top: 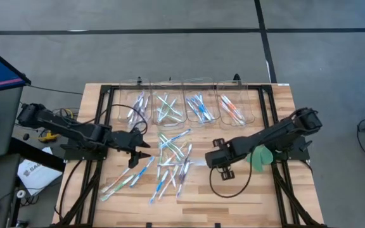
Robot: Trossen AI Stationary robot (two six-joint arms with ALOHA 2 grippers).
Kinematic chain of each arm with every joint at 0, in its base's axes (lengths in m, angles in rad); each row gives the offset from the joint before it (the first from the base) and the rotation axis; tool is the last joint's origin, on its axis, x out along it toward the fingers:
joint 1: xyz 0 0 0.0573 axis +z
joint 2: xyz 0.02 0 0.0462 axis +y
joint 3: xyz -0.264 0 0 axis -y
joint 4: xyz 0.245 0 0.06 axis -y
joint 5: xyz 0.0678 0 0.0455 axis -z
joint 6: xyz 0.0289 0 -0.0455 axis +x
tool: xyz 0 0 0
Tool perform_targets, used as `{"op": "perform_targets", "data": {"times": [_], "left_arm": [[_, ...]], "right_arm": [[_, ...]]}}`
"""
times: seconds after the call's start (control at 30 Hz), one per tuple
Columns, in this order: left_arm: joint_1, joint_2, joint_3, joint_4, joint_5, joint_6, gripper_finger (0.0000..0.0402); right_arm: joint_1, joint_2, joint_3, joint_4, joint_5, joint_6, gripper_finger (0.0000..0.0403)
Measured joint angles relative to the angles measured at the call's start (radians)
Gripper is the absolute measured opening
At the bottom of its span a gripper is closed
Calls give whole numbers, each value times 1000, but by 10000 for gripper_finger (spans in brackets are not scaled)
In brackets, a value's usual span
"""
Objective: Pick & Place Toothbrushes
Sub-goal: Put the blue toothbrush into the middle right transparent bin
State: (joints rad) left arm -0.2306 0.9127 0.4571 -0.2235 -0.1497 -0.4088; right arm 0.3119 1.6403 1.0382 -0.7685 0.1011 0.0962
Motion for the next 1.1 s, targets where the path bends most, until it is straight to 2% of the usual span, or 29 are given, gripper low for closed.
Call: {"op": "perform_targets", "data": {"times": [0.23, 0.33, 0.43, 0.7, 0.87, 1.1], "left_arm": [[0, 0, -39, 37, 0, 0, 209], [-1, 0, -48, 77, 1, -38, 209], [-1, 0, -48, 112, 1, -45, 209], [-29, 0, -48, 140, -4, -44, 209], [-55, 0, -48, 190, -4, -126, 209], [-100, -3, -48, 199, -7, -124, 209]], "right_arm": [[-15, -168, 2, -38, 249, 114, 8], [-76, -227, 22, -15, 366, 127, 3], [-177, -256, 76, 16, 421, 186, 4], [-409, -229, 135, 286, 406, 196, 3], [-518, -130, 133, 295, 291, 220, 4], [-609, 15, 133, 337, 203, 275, 26]]}}
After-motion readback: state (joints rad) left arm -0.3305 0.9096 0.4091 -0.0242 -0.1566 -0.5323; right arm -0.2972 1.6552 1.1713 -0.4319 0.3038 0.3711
